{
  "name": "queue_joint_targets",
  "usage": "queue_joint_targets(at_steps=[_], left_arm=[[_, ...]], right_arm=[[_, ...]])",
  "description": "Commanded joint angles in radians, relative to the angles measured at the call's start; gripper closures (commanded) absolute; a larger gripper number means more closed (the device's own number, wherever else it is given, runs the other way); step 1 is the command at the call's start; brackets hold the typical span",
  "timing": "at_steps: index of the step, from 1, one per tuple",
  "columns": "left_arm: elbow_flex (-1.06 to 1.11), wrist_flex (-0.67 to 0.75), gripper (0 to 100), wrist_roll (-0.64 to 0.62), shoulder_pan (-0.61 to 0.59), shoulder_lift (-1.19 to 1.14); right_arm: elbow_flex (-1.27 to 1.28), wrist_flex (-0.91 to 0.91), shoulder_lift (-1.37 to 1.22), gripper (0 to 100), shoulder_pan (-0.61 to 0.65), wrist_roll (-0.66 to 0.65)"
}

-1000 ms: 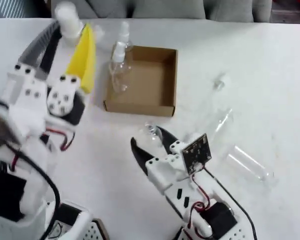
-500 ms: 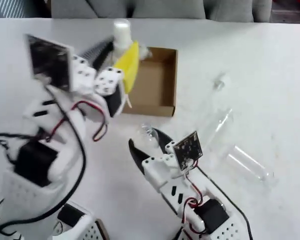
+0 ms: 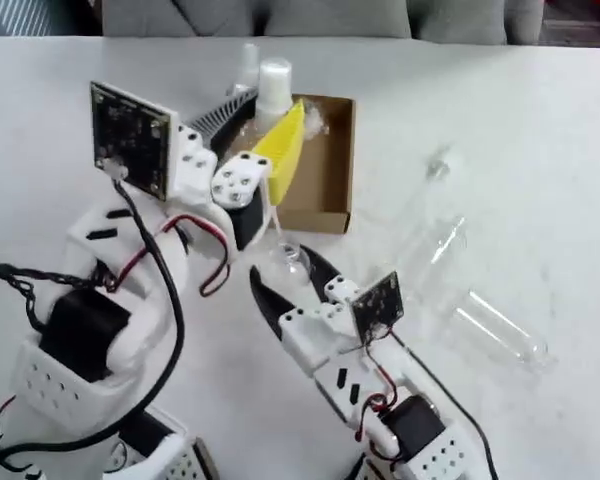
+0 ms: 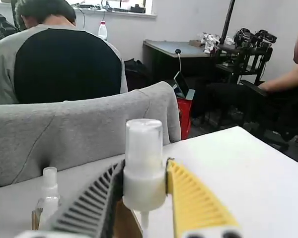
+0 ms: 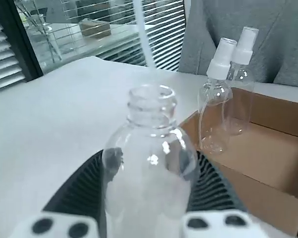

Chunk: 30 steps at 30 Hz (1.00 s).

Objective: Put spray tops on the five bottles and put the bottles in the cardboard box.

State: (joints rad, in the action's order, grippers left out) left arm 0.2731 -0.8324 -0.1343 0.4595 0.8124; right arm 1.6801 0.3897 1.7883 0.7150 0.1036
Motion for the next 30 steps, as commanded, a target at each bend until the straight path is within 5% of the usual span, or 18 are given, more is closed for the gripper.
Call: queue_joint_targets(at_steps=[1,7,20,30], left_arm=[[-0.021,-0.041,98,-0.015,0.015,0.022],[-0.021,-0.054,98,-0.106,0.015,0.022],[-0.12,0.003,98,-0.104,-0.025,0.021],[0.0,0.003,98,-0.104,-0.016,0.022]], right_arm=[[0.009,-0.035,0.015,98.2,0.001,-0.003],[0.009,-0.033,0.015,98.2,0.001,-0.003],[0.009,-0.005,0.015,98.2,0.002,-0.005],[0.009,-0.005,0.015,98.2,0.002,-0.005]])
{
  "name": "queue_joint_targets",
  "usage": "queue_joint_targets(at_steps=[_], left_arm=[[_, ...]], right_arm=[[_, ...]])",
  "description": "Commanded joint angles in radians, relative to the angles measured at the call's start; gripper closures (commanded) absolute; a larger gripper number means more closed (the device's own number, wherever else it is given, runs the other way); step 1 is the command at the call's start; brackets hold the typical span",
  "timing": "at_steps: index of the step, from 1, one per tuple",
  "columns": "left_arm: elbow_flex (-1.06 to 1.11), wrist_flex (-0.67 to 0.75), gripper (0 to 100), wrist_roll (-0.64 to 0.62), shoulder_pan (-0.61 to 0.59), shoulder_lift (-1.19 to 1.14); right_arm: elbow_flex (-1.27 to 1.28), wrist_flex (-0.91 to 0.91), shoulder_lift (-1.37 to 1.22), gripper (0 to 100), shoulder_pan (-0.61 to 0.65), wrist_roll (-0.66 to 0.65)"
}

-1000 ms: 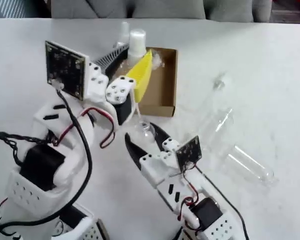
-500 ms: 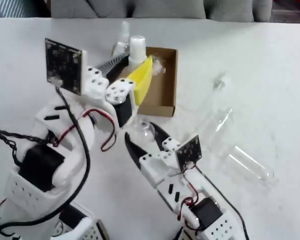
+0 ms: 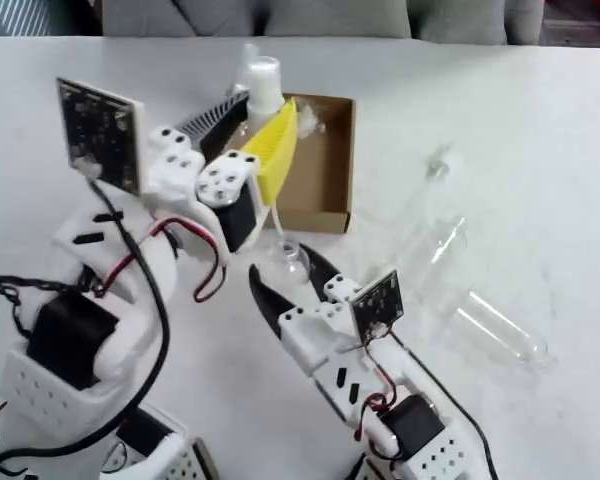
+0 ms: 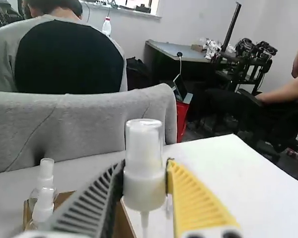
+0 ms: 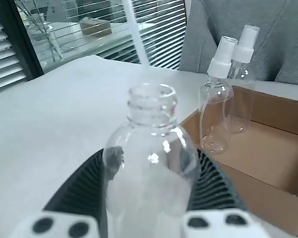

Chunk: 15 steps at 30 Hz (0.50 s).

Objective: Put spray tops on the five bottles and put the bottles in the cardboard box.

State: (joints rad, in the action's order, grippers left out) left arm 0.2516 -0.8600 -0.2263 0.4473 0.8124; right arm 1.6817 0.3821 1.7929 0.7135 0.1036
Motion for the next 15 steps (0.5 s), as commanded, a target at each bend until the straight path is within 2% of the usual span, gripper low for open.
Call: queue_joint_targets(at_steps=[1,10,15], left_arm=[[0.035,0.031,98,-0.012,-0.004,0.024],[0.166,0.025,98,-0.02,-0.004,0.033],[0.288,0.023,98,-0.014,0.03,0.128]], right_arm=[[0.008,0.002,0.01,98.2,0.004,-0.005],[0.008,0.002,0.01,98.2,0.002,-0.005],[0.008,0.002,0.01,98.2,0.001,-0.005]])
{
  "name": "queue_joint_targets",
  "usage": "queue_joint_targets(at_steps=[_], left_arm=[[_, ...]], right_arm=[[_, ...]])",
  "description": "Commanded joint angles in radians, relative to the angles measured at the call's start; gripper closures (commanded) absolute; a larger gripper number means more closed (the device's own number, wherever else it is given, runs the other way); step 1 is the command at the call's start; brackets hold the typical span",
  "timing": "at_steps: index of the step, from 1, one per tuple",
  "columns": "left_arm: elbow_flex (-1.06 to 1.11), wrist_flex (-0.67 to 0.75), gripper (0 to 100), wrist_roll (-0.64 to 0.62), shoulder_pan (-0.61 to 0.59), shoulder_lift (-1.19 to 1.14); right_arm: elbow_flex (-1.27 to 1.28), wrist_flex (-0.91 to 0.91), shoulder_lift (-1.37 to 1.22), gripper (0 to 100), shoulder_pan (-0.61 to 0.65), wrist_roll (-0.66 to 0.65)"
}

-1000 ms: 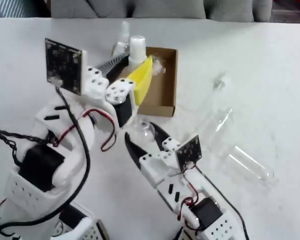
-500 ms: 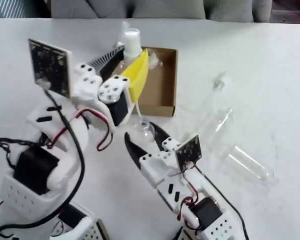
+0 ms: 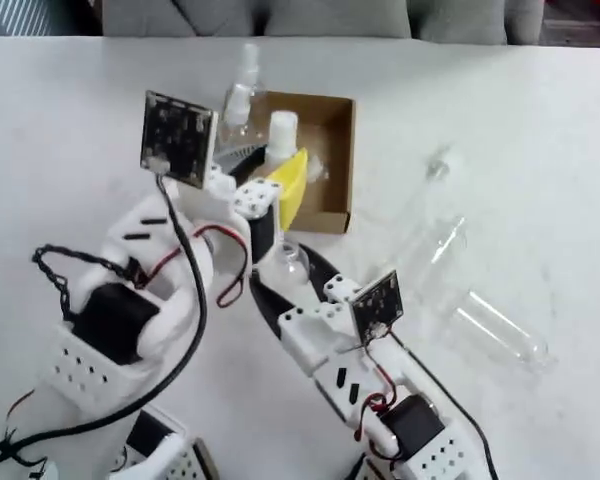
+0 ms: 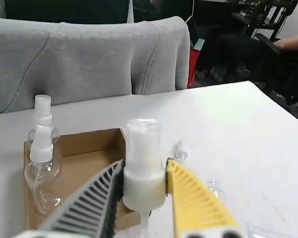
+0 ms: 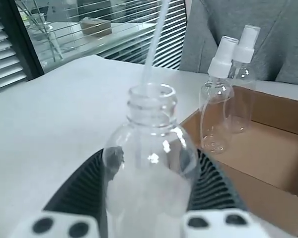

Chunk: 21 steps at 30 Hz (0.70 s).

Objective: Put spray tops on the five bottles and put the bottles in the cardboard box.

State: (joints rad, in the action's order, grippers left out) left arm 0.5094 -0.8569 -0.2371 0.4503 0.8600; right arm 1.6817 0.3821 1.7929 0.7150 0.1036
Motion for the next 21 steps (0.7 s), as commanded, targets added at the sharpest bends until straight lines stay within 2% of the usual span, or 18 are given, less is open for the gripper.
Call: queue_joint_targets(at_steps=[1,9,21], left_arm=[[0.06,0.02,98,-0.003,0.036,0.113],[0.272,0.028,98,-0.002,0.073,0.24],[0.371,0.029,98,-0.008,0.073,0.246]], right_arm=[[0.008,0.002,0.01,98.2,-0.001,-0.005],[0.008,0.002,0.01,98.2,-0.004,-0.005],[0.008,0.015,0.01,98.2,-0.005,-0.005]])
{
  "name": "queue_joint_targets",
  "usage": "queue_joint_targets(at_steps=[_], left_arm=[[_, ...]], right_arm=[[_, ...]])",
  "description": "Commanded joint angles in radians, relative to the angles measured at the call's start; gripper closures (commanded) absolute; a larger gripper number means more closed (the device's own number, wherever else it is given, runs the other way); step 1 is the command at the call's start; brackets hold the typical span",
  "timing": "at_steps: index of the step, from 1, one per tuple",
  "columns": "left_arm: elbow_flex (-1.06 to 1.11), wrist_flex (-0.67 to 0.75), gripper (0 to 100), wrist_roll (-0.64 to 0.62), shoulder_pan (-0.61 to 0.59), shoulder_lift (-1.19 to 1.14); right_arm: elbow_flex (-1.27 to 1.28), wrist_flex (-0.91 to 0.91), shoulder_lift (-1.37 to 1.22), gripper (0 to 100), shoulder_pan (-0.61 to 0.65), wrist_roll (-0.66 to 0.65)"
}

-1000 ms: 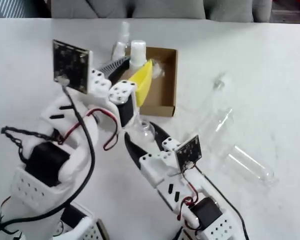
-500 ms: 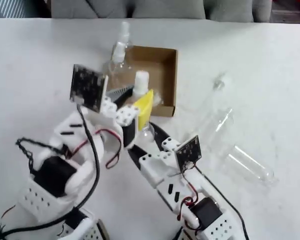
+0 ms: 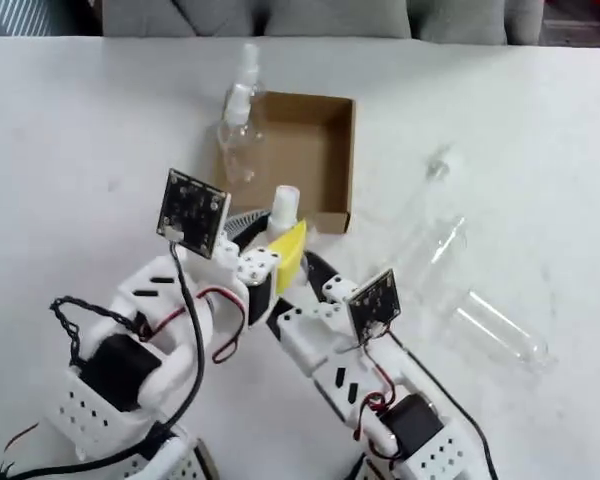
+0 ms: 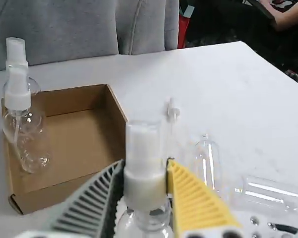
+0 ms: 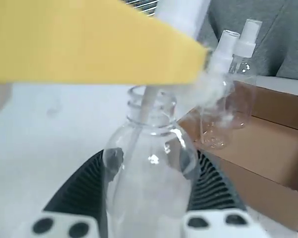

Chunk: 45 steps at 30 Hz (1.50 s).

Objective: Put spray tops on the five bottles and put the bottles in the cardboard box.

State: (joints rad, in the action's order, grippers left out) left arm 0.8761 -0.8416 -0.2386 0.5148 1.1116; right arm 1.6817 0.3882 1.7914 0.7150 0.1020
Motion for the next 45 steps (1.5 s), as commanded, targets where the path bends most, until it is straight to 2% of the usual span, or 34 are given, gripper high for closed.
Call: queue_joint_targets(at_steps=[1,6,12,15,21,24,36,41,45], left_arm=[[0.005,0.014,98,-0.006,0.008,-0.005],[0.048,0.031,98,-0.006,0.01,0.041],[0.288,0.233,98,-0.002,0.01,0.263],[0.405,0.292,98,-0.002,0.01,0.4],[0.52,0.279,98,-0.002,0.013,0.604],[0.523,0.253,98,-0.002,0.059,0.641],[0.52,0.219,98,-0.002,0.091,0.644],[0.52,0.198,98,-0.002,0.166,0.648],[0.526,0.199,98,0.0,0.17,0.648]], right_arm=[[0.008,0.012,0.012,98.2,-0.005,-0.003],[0.008,0.012,0.012,98.2,-0.007,-0.002],[0.008,0.012,0.012,98.2,-0.008,0.0],[0.008,0.007,0.012,98.2,-0.028,0.002],[0.008,0.008,0.012,98.2,-0.03,0.002],[0.008,0.008,0.012,98.2,-0.028,0.0],[0.008,0.01,0.012,98.2,-0.035,0.0],[0.008,0.01,0.012,98.2,-0.035,0.002],[0.008,0.004,0.012,98.2,-0.035,0.0]])
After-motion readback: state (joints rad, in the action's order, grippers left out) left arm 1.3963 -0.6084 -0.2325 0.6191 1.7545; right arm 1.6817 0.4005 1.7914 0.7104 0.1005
